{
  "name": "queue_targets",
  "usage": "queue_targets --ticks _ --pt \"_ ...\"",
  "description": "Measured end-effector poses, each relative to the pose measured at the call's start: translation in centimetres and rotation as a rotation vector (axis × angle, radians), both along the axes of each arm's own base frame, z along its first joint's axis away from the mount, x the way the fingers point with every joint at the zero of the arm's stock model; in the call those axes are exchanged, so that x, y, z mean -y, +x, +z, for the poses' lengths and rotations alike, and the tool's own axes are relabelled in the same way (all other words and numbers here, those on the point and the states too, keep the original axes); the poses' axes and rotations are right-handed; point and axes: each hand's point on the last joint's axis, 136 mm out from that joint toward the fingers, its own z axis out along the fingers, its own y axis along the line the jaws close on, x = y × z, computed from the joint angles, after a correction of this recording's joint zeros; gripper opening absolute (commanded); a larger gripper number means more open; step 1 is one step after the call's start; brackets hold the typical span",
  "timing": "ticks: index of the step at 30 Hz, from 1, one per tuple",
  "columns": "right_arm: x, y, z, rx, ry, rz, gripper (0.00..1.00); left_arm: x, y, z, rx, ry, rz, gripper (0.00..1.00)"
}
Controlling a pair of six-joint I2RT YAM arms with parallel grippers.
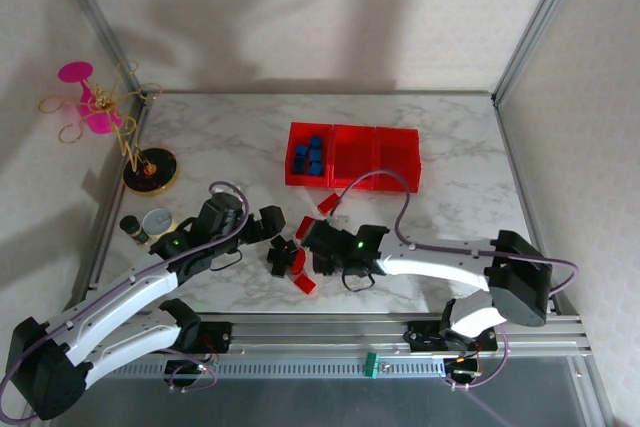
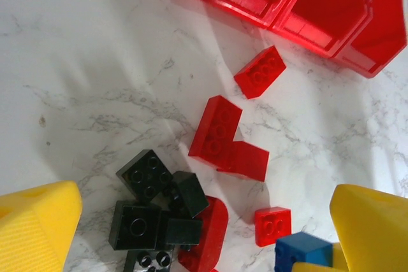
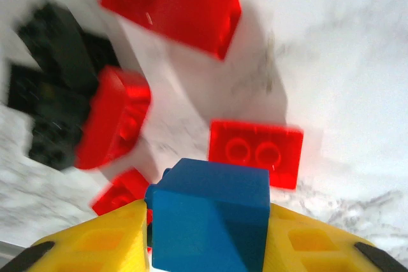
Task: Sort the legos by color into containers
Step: Pick up the lego from the bottom-center of the table, then place the lego in the container.
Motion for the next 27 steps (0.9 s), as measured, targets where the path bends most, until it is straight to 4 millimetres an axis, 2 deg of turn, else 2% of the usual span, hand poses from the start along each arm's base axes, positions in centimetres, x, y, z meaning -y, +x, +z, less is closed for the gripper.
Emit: queue_targets --ticks 7,11,14,18,27 --pt "-0.7 8.7 6.0 0.178 0.067 -0.026 0.36 -0.3 1.6 3.5 0.083 -0.023 0.065 0.99" --pt "-1.5 13.9 7.7 0.275 0.066 -0.029 0.36 -0.5 2.4 4.6 0.11 -0.022 0.092 1.0" --pt "-2.5 17.3 7.5 0.316 0.046 -0.015 0.36 -0.8 3.1 4.9 0.114 -0.016 0.116 1.0" --pt "-3.9 21.4 6.0 0.345 0.019 0.001 0.36 -1.6 4.0 5.0 0.115 -0.01 0.152 0.99" --pt "-5.4 27.9 2.2 0.376 -0.036 0.018 0.38 -4.0 6.3 5.3 0.131 -0.01 0.248 1.0"
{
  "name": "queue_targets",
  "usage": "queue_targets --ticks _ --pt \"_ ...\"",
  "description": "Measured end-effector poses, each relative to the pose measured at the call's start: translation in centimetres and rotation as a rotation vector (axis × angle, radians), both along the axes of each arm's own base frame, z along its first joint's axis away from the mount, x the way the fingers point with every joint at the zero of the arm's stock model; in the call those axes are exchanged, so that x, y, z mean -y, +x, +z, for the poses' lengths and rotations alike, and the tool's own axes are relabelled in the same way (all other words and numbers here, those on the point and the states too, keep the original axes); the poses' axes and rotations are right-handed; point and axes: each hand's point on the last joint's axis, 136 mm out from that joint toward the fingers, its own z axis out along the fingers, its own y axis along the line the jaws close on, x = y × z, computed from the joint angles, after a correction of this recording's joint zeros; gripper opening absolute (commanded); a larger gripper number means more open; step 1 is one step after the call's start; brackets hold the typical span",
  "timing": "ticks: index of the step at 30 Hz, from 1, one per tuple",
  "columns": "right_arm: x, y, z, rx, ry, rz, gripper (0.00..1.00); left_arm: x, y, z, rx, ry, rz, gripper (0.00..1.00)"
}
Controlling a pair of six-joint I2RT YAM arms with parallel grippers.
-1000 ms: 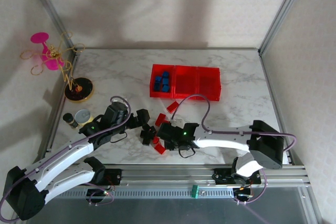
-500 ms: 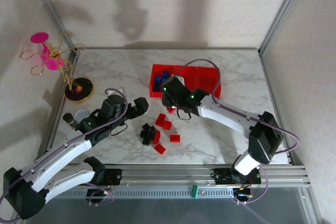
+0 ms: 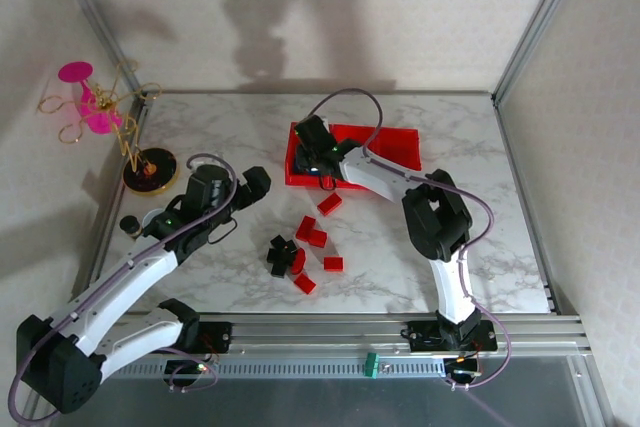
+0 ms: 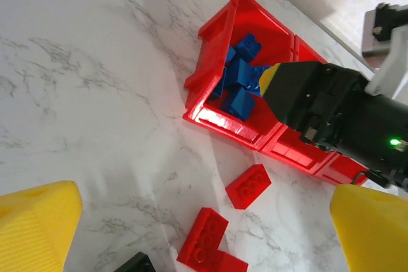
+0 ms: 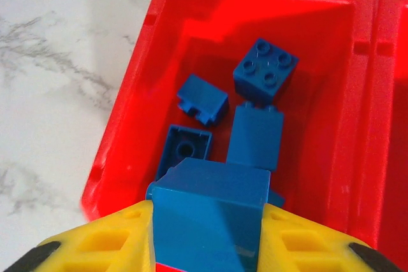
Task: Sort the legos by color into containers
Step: Place the lego in the container, then pick up the lego from the center of the table.
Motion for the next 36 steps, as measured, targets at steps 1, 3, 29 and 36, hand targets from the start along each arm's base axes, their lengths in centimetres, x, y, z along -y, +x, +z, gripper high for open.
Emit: queue_targets --ticks 1,3,29,36 --pt "0.0 0.5 -0.4 0.001 -0.006 0.0 0.38 -0.1 0.2 0.0 0.002 0.002 0.003 1.0" --pt "0.0 1.2 -1.3 0.0 -0.021 0.003 0.4 -0.3 0.7 0.0 0.004 0.007 0.01 0.99" --pt "1.6 -3.9 5.7 0.034 0.073 0.038 0.75 1.1 0.6 0.2 0.003 -0.021 -0.062 1.0" --pt "3.2 -9.2 2.7 -0.072 0.076 -0.001 0.82 3.1 -0.9 -0.8 -0.016 -0.022 -0.133 1.0"
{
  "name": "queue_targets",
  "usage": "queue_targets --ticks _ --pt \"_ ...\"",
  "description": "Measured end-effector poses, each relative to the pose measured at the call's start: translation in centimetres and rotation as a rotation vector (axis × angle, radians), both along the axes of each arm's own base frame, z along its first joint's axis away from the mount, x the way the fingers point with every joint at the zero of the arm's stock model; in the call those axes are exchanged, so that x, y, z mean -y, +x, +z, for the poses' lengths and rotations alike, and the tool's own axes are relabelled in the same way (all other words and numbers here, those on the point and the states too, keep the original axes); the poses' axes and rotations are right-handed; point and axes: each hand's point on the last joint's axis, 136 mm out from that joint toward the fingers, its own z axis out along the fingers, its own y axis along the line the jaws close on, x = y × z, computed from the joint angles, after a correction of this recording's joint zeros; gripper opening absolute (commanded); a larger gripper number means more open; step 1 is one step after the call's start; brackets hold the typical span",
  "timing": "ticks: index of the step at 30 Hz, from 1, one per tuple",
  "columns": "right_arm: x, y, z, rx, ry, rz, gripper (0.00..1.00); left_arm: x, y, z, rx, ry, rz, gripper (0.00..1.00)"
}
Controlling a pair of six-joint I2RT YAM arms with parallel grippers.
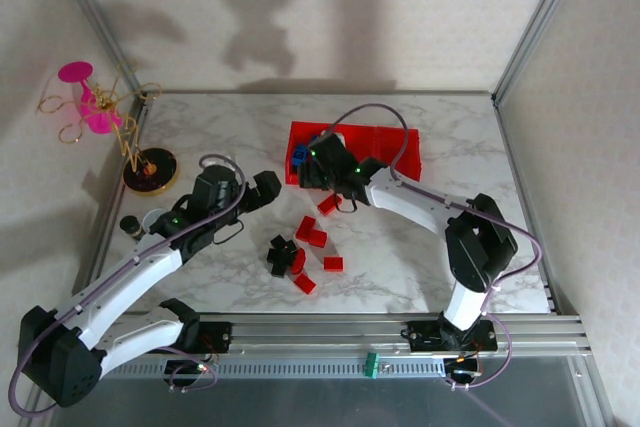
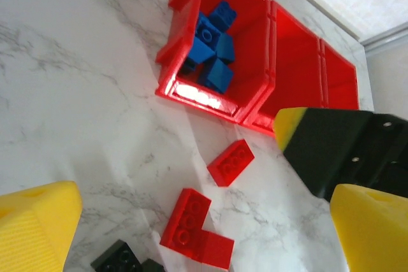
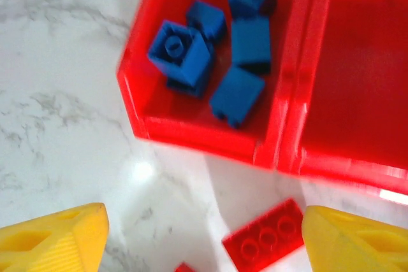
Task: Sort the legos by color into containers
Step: Pick up the lego from the center of the table.
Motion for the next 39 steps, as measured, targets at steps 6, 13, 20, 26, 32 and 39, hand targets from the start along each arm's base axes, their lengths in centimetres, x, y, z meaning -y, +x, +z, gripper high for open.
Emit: queue_targets --ticks 6,13,20,26,32,39 --pt "0.9 -4.2 -4.5 -0.103 -0.023 -0.039 0.87 1.1 -1.6 -1.5 -0.022 -0.01 -0.038 1.0" --pt "1.7 -5.0 -7.1 -0.15 -0.012 -0.141 0.9 1.4 -2.2 -2.4 -0.04 -0.022 -0.04 1.0" --pt "1.9 -3.7 -8.4 -0.138 -0.008 -0.243 0.9 1.9 -2.2 -2.1 -0.029 -0.034 -0.048 1.0" --pt "2.4 -2.2 -10.0 -0.138 -0.018 -0.323 0.83 2.0 -2.2 -2.1 -0.028 -0.033 -0.046 1.0" --pt "3.0 -1.1 -10.8 -0.139 -0.018 -0.369 0.74 2.0 -2.0 -2.7 -0.04 -0.02 -0.04 1.0" --pt "3.3 -0.9 -11.1 -0.133 -0.026 -0.378 0.56 2.1 -2.0 -2.9 -0.045 -0.013 -0.041 1.0"
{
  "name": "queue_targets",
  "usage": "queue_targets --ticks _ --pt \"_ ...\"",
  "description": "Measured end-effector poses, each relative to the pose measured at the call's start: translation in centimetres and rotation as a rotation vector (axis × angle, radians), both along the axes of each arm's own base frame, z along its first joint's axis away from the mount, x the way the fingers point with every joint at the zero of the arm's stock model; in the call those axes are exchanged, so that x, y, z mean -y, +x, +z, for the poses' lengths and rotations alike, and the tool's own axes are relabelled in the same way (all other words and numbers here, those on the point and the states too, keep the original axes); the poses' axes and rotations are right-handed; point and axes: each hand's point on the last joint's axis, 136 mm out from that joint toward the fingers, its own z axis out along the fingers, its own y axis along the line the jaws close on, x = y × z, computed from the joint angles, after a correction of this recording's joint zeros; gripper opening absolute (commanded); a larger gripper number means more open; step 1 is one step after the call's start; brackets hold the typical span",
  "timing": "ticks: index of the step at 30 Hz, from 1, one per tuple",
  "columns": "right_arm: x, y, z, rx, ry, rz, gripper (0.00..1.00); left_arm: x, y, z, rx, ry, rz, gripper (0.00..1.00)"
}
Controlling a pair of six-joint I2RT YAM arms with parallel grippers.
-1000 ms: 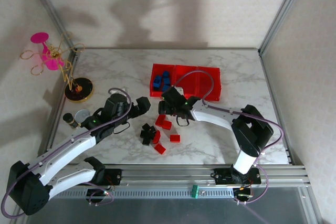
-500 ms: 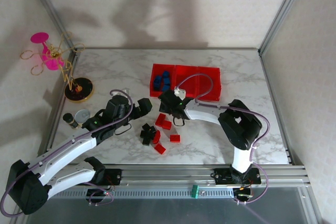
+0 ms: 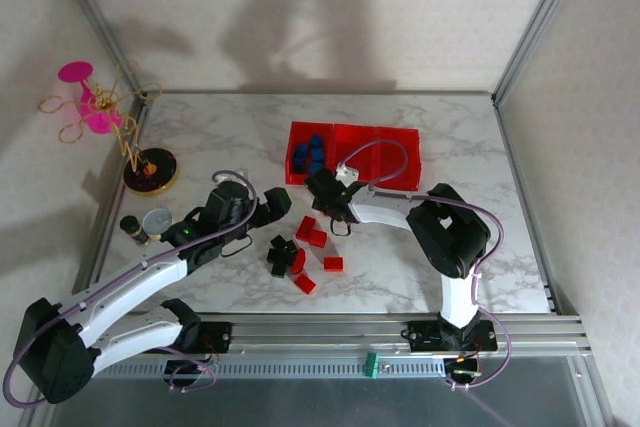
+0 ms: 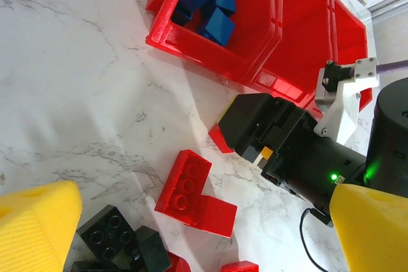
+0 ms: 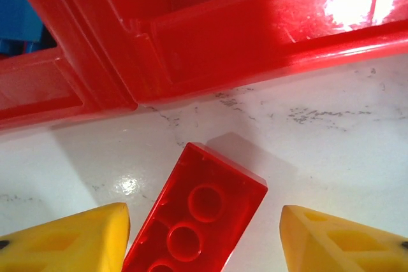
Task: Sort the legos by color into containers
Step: Pick up the lego from the center of the table, then place the lego in the container.
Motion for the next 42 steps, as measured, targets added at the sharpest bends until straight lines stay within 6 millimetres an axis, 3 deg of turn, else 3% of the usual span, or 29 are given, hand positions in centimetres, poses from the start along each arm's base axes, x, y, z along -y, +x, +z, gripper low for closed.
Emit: queue_targets --ticks 5,12,17,22,28,32,36,42 --pt "1.2 -1.0 -0.9 -0.016 -0.024 0.006 0.44 0.0 0.0 0.0 0.001 0.001 0.002 1.0" --pt "1.3 -1.1 -0.5 -0.01 -0.03 0.021 0.29 0.0 0.0 0.0 0.001 0.001 0.002 1.0" --pt "1.3 -1.1 0.0 -0.004 -0.032 0.037 0.25 0.0 0.0 0.0 0.0 0.002 0.002 0.99" --pt "2.0 -1.8 2.6 0.029 0.004 0.041 0.25 0.0 0.0 0.1 0.001 0.001 0.002 1.0" --pt "2.8 -2.0 7.1 0.094 0.043 0.065 0.26 0.4 0.4 0.9 0.015 -0.005 -0.005 1.0" --pt "3.6 -0.1 8.7 0.121 0.033 0.078 0.26 0.9 1.1 1.4 0.019 -0.006 -0.006 1.0" --pt "4.1 3.2 9.5 0.143 0.004 0.083 0.27 1.5 1.8 1.9 0.026 -0.008 -0.008 1.0" --pt "3.9 7.2 8.0 0.143 -0.065 0.11 0.29 2.1 2.8 2.7 0.045 -0.016 -0.008 1.0"
